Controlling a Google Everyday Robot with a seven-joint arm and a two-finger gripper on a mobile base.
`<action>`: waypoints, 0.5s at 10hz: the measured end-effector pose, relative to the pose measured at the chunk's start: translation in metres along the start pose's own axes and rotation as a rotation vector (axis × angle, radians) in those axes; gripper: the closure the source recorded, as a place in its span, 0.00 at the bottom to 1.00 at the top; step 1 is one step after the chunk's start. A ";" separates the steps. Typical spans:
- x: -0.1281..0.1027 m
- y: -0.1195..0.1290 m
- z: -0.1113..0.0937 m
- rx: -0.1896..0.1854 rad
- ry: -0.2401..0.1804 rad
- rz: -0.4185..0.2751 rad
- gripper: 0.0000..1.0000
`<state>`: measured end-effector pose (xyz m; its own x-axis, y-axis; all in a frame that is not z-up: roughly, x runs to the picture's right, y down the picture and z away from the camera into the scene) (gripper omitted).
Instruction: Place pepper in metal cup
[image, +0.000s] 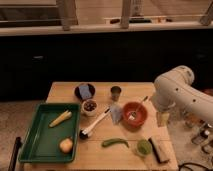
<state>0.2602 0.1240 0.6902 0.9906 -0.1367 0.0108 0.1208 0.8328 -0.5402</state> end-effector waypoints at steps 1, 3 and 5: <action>-0.002 0.001 0.002 -0.002 0.004 -0.019 0.20; -0.012 -0.001 0.006 -0.004 0.008 -0.060 0.20; -0.014 0.002 0.012 -0.011 0.016 -0.102 0.20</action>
<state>0.2471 0.1336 0.6992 0.9721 -0.2288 0.0527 0.2199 0.8085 -0.5459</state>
